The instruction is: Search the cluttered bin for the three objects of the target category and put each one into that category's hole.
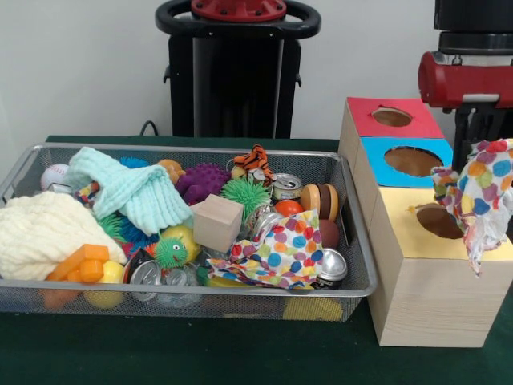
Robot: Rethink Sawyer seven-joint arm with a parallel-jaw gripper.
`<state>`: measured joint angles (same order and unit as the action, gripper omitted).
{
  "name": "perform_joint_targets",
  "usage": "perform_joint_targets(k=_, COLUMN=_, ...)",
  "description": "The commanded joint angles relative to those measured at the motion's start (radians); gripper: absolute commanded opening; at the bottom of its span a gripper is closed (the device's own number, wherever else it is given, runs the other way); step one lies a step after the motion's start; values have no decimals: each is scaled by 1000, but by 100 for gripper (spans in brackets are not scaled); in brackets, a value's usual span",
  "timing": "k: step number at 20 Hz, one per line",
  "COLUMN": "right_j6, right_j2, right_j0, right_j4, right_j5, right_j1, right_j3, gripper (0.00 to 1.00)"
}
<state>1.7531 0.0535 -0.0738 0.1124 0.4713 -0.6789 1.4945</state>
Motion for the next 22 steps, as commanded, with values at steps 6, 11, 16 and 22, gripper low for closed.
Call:
perform_joint_targets(k=6, right_j6=91, right_j2=-61, right_j0=0, right_j4=-50, right_j5=-20, right_j1=71, right_j3=94, gripper=0)
perform_joint_targets(k=11, right_j6=82, right_j2=-52, right_j0=-1, right_j4=-46, right_j5=29, right_j1=74, right_j3=61, gripper=0)
perform_joint_targets(k=16, right_j6=81, right_j2=-45, right_j0=-5, right_j4=-39, right_j5=82, right_j1=72, right_j3=34, gripper=0)
perform_joint_targets(k=22, right_j6=76, right_j2=-32, right_j0=-9, right_j4=-42, right_j5=124, right_j1=66, right_j3=5, gripper=0)
